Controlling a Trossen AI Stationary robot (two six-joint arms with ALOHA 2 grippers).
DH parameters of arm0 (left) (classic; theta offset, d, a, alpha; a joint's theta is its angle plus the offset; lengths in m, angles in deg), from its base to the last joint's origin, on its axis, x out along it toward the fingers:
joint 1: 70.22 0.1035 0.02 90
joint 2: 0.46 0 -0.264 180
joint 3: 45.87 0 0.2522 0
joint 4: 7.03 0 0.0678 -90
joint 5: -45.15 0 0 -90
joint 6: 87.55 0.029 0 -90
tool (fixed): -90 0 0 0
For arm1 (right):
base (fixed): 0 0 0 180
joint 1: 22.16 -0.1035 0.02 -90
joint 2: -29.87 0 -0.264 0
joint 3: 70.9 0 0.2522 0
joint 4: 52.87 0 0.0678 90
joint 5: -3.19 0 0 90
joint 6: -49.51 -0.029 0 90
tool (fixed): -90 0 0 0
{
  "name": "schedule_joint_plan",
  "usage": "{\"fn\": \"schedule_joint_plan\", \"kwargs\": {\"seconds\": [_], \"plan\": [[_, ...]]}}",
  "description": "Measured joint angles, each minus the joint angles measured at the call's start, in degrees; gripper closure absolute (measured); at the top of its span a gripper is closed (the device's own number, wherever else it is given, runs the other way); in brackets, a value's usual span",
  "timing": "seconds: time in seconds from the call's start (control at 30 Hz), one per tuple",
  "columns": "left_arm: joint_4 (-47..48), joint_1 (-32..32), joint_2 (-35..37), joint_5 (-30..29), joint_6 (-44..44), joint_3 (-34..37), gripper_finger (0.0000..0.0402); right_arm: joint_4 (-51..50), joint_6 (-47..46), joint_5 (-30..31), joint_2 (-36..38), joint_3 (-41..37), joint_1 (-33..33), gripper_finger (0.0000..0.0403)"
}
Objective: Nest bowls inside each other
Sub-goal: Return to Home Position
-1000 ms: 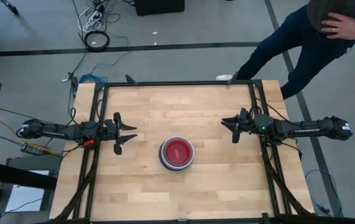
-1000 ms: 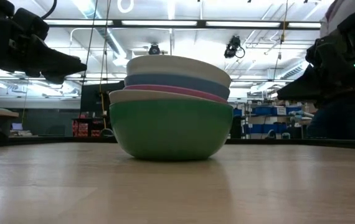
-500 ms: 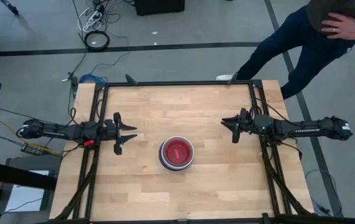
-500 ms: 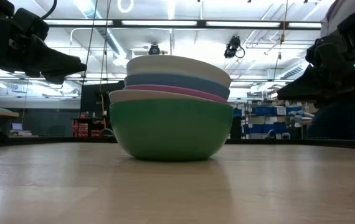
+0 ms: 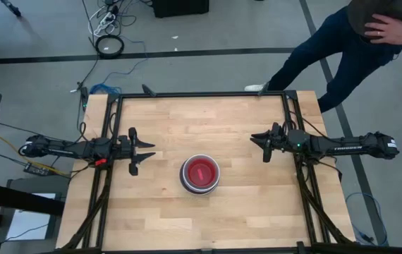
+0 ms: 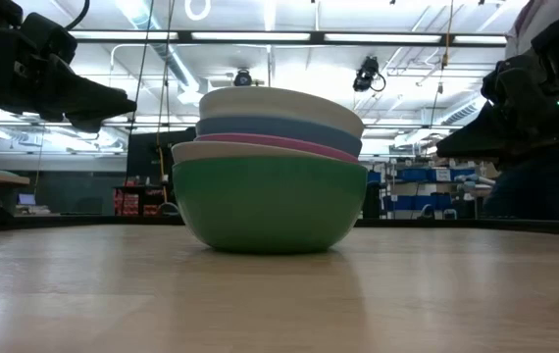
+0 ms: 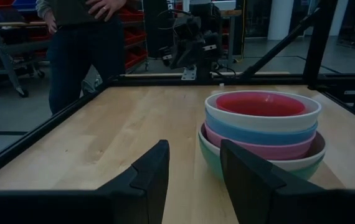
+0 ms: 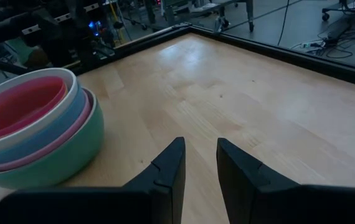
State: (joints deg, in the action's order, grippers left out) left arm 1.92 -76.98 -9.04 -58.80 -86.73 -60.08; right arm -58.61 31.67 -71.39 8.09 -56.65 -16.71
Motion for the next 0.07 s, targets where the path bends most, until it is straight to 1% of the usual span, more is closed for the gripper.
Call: {"fn": "schedule_joint_plan", "kwargs": {"seconds": [0.07], "plan": [[0.01,0.01,0.0,-0.01,0.0,0.0,0.0249,0.01,0.0,0.0,0.0,0.0,0.0,0.0322]]}}
